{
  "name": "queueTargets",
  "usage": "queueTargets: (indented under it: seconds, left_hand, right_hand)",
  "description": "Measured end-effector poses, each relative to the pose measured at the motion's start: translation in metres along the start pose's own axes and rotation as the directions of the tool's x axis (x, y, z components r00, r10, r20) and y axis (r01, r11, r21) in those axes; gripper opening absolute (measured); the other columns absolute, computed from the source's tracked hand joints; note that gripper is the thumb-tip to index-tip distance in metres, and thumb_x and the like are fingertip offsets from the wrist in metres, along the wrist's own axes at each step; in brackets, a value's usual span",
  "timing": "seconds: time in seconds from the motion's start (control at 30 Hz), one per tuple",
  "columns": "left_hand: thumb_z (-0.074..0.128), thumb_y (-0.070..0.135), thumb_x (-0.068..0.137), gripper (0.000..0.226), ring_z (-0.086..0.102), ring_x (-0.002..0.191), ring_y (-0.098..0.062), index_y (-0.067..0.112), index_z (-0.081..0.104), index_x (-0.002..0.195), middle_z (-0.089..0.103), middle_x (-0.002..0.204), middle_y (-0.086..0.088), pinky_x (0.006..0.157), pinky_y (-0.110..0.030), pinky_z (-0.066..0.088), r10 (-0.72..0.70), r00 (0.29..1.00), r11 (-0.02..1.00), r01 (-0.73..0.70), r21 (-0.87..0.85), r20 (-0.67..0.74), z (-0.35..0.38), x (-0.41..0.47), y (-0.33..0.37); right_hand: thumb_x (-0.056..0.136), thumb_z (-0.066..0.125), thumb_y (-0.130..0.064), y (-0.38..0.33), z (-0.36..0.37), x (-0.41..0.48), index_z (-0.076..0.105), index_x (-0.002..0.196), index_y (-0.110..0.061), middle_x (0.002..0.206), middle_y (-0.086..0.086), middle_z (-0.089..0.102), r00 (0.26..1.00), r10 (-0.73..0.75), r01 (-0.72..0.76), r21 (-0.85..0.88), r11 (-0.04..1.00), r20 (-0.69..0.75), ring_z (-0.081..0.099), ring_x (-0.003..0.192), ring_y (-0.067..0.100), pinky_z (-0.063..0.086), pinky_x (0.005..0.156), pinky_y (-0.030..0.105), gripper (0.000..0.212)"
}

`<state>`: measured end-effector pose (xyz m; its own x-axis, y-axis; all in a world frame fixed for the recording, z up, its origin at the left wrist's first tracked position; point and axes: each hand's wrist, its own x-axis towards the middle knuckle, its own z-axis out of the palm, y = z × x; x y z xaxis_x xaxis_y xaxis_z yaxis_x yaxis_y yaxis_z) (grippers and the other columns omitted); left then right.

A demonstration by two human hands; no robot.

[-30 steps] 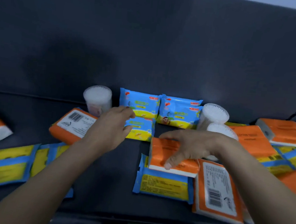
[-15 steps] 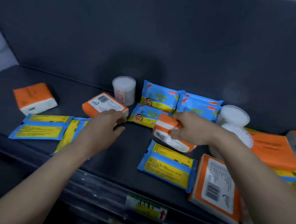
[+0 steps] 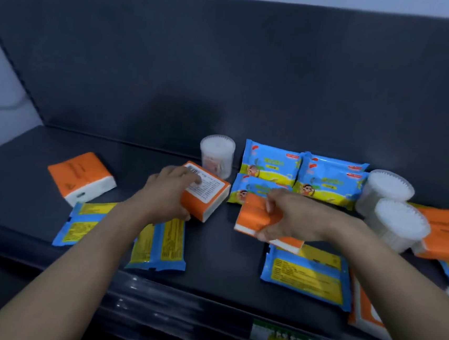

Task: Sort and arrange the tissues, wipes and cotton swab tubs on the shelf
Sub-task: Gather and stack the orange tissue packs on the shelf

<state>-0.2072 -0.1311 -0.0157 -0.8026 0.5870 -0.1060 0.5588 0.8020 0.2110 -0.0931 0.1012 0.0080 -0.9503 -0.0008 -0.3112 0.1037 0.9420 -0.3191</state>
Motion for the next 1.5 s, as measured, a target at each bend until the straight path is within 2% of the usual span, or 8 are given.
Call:
queueTargets:
  seconds: [0.17,0.33,0.57,0.7,0.9,1.1,1.33,1.5]
  left_hand:
    - [0.074,0.018,0.068,0.078,0.018,0.133,-0.021,0.033,0.034,0.133,0.022,0.143,0.006,0.103,-0.043,0.027,0.103,0.995,0.994,-0.103,-0.046,0.005,0.005,0.016,-0.011]
    - [0.075,0.028,0.071,0.074,0.023,0.124,-0.023,0.026,0.038,0.135,0.03,0.14,0.006,0.103,-0.041,0.032,0.226,0.972,0.972,-0.229,-0.046,-0.066,0.012,0.026,-0.016]
    - [0.064,0.029,0.081,0.032,0.043,0.095,-0.018,0.018,0.061,0.112,0.058,0.096,0.003,0.08,-0.028,0.036,0.256,0.908,0.913,-0.34,-0.226,-0.332,-0.001,0.025,-0.02]
    - [0.061,0.031,0.086,0.018,0.058,0.085,-0.012,0.029,0.055,0.103,0.06,0.093,0.009,0.071,-0.03,0.048,0.141,0.941,0.769,-0.299,-0.565,-0.307,-0.016,0.016,-0.017]
    - [0.074,0.032,0.074,0.022,0.062,0.083,-0.011,0.028,0.063,0.092,0.066,0.093,0.003,0.07,-0.024,0.048,0.137,0.954,0.679,-0.286,-0.676,-0.266,-0.028,0.002,0.014]
    - [0.08,0.022,0.07,0.029,0.065,0.084,-0.006,0.028,0.065,0.095,0.068,0.094,0.005,0.07,-0.022,0.052,0.282,0.907,0.596,-0.421,-0.684,-0.313,-0.046,-0.02,0.085]
    - [0.062,0.041,0.069,0.02,0.064,0.086,-0.003,0.038,0.059,0.089,0.067,0.09,0.014,0.082,-0.029,0.053,0.41,0.825,0.477,-0.557,-0.68,-0.389,-0.04,-0.051,0.236]
    - [0.073,0.043,0.069,0.044,0.063,0.091,-0.001,0.03,0.062,0.109,0.067,0.097,0.016,0.081,-0.025,0.05,0.561,0.746,0.442,-0.637,-0.632,-0.359,-0.019,-0.085,0.345]
  right_hand:
    - [0.076,0.068,-0.053,-0.001,0.002,-0.009,0.044,0.117,-0.029,0.113,-0.007,0.054,0.988,0.145,-0.15,0.134,0.98,0.046,0.053,0.101,0.014,0.046,0.09,0.033,0.054]
    - [0.075,0.062,-0.063,-0.007,0.008,-0.005,0.014,0.148,-0.034,0.152,-0.006,0.029,0.965,0.247,-0.259,0.181,0.949,0.085,0.032,0.137,0.017,0.03,0.109,0.03,0.092]
    - [0.082,0.059,-0.056,-0.003,0.015,0.001,0.024,0.146,-0.028,0.15,-0.003,0.03,0.958,0.286,-0.279,0.216,0.935,0.001,0.033,0.136,0.019,0.03,0.11,0.033,0.078]
    - [0.078,0.07,-0.045,-0.008,0.018,0.005,0.026,0.146,-0.022,0.14,0.002,0.029,0.949,0.315,-0.308,0.195,0.931,-0.007,0.038,0.129,0.026,0.035,0.106,0.037,0.083]
    - [0.074,0.076,-0.028,-0.013,0.003,-0.025,0.059,0.119,-0.018,0.12,0.006,0.052,0.918,0.259,-0.212,0.182,0.96,-0.3,0.05,0.114,0.022,0.04,0.089,0.028,0.049]
    - [0.076,0.073,-0.019,0.008,-0.022,-0.111,0.062,0.111,-0.018,0.095,-0.003,0.054,0.79,0.288,-0.254,0.139,0.957,-0.541,0.047,0.085,0.011,0.027,0.062,0.017,0.037]
    - [0.072,0.071,-0.013,0.068,-0.026,-0.254,0.057,0.1,-0.022,0.093,-0.002,0.061,0.625,0.402,-0.349,0.22,0.911,-0.67,0.055,0.085,0.018,0.041,0.072,0.029,0.033]
    - [0.071,0.068,-0.006,0.128,-0.008,-0.369,0.055,0.1,-0.015,0.094,0.001,0.058,0.439,0.5,-0.478,0.277,0.833,-0.746,0.053,0.089,0.02,0.031,0.068,0.027,0.033]
